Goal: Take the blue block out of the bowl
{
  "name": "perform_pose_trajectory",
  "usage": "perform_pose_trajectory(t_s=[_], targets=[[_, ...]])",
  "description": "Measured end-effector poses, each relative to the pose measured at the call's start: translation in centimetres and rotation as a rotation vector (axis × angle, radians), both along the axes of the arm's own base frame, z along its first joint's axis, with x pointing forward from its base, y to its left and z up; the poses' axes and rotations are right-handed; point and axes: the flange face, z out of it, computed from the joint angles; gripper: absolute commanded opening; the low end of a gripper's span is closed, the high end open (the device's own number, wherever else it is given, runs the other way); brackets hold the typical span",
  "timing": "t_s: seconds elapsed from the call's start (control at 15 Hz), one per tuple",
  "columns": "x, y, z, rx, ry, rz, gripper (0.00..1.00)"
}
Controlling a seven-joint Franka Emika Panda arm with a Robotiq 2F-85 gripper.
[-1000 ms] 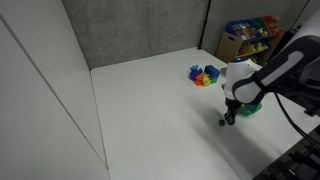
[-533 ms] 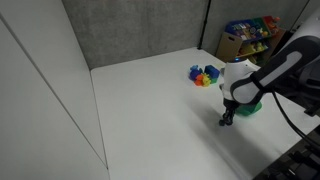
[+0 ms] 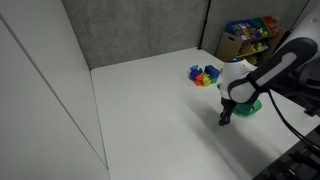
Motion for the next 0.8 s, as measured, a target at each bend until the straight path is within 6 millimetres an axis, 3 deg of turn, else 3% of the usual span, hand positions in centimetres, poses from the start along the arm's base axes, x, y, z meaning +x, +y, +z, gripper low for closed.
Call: perform_pose_trajectory(t_s=[0.13,0.47,0.8], targets=[[0.3,0.1,-0.1,0.001,-0.004,0.001,0.62],[0.8,0.1,0.1,0.004,-0.013,0.011,0.99],[1.8,-0.6,1.3,0.009,-0.042,0.014,1.0]])
